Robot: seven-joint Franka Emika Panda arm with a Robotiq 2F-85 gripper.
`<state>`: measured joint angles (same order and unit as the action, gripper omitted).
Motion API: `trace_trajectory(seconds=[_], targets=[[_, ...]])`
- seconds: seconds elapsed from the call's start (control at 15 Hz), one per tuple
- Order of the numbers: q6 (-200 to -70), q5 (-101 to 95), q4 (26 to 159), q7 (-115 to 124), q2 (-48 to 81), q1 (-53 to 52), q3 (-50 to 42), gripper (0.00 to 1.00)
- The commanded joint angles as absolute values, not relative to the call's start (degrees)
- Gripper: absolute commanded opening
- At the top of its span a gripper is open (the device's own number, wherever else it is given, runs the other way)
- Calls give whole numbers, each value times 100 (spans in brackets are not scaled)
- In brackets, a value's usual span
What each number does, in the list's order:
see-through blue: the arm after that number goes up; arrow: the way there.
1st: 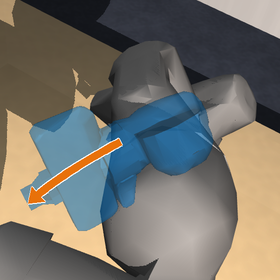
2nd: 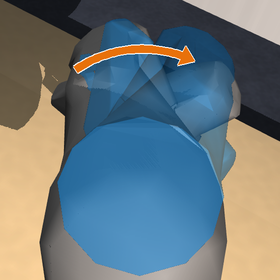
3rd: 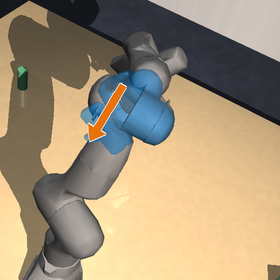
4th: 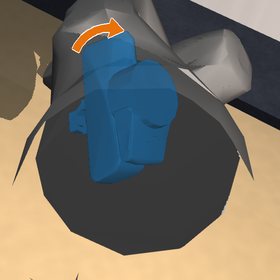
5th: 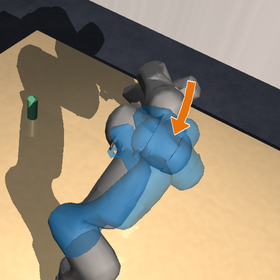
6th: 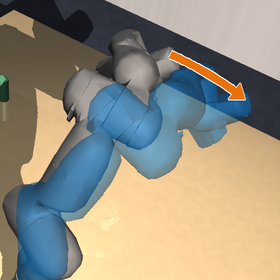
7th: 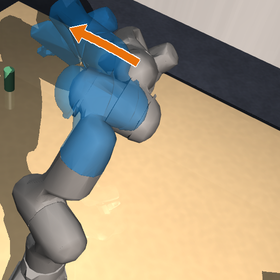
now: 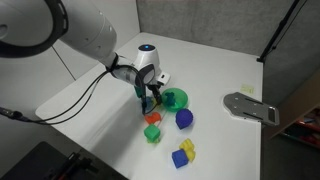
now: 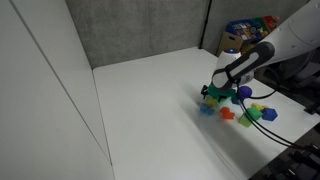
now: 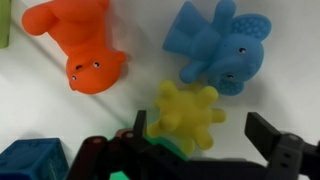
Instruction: Remove the blue toy from the bowl, then put the yellow toy in the bowl
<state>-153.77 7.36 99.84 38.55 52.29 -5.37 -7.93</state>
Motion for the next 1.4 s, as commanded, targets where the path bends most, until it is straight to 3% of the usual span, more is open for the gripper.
trace_trajectory(seconds=[0.0, 0.33, 0.47, 0.67, 1.33], targets=[[-15535, 840, 9833, 3827, 5369, -612, -827, 74], [-15679, 820, 9904, 3819, 5308, -674, -879, 32], [-15632, 822, 9967, 3759, 5202, -657, -843, 22], [-15593, 830, 10140, 3615, 4970, -634, -754, 15], [-14907, 886, 10022, 3387, 4181, -464, -640, 12]])
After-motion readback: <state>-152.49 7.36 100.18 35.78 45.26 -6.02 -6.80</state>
